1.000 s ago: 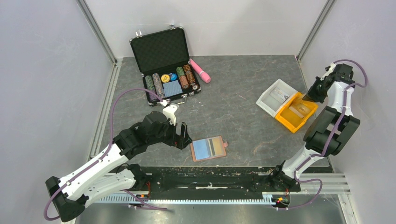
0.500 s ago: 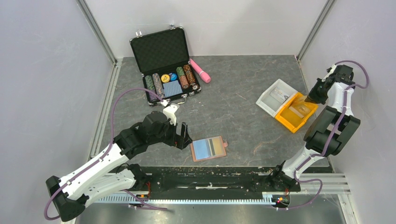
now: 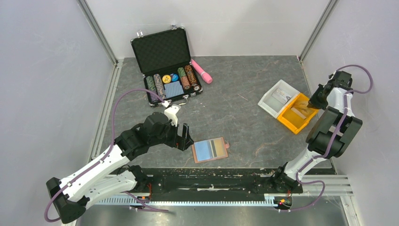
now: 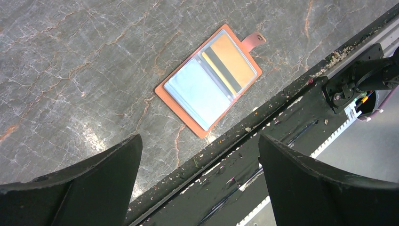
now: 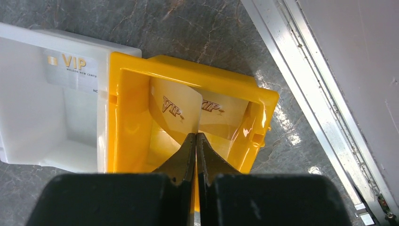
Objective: Take the credit cards out of the card holder
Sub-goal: Place the credit card in the storage box.
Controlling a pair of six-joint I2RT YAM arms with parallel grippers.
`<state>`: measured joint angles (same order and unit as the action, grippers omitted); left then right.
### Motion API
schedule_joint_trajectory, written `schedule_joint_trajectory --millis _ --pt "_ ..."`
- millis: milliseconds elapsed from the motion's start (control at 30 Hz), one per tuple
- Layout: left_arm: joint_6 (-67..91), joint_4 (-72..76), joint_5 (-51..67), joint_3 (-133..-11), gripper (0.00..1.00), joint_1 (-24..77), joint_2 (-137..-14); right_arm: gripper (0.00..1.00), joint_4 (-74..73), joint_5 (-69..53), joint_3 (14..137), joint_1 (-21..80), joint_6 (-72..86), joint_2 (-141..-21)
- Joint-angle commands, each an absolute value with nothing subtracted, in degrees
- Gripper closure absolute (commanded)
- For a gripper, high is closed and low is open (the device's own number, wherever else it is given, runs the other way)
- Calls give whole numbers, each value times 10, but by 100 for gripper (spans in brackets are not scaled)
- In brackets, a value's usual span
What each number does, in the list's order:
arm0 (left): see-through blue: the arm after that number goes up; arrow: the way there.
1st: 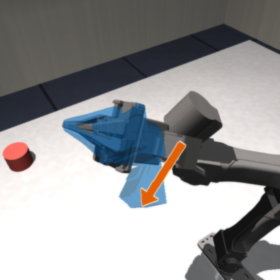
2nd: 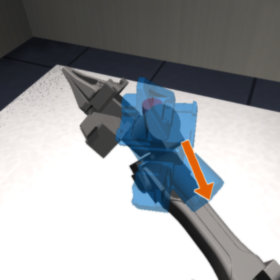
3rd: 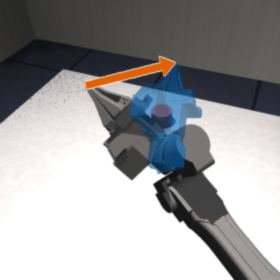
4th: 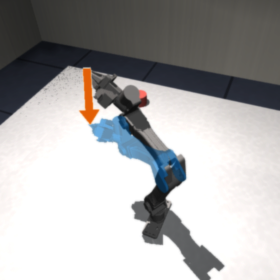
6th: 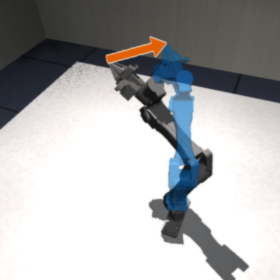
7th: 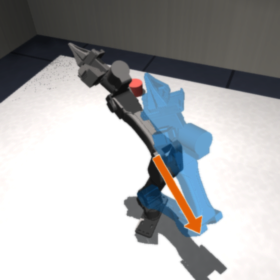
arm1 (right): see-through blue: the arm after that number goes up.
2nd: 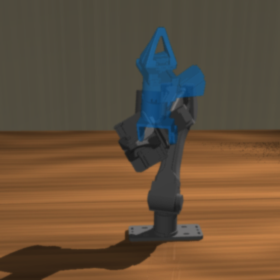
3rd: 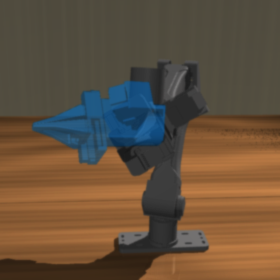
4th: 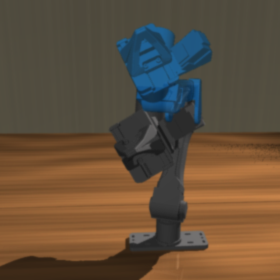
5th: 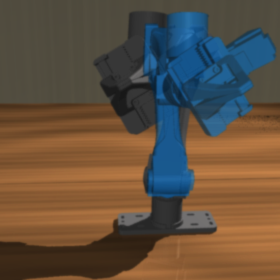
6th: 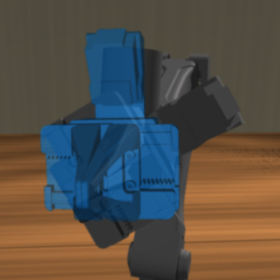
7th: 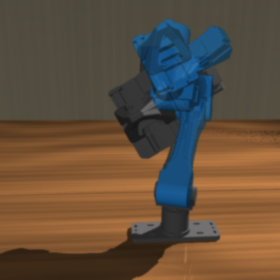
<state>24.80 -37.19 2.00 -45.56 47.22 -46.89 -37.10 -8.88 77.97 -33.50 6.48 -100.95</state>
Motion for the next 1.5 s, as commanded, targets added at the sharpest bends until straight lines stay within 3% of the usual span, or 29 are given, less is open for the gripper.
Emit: schedule_joint_trajectory --millis 0,567,1467 --pt "232 -358 20 -456 0 473 -466 100 -340 -61 761 -345 96 -993" --pt "232 -358 21 -457 0 473 -466 100 -327 -89 766 -345 108 -964" --pt "233 -357 21 -457 0 473 -466 97 -324 -22 750 -345 124 -973"
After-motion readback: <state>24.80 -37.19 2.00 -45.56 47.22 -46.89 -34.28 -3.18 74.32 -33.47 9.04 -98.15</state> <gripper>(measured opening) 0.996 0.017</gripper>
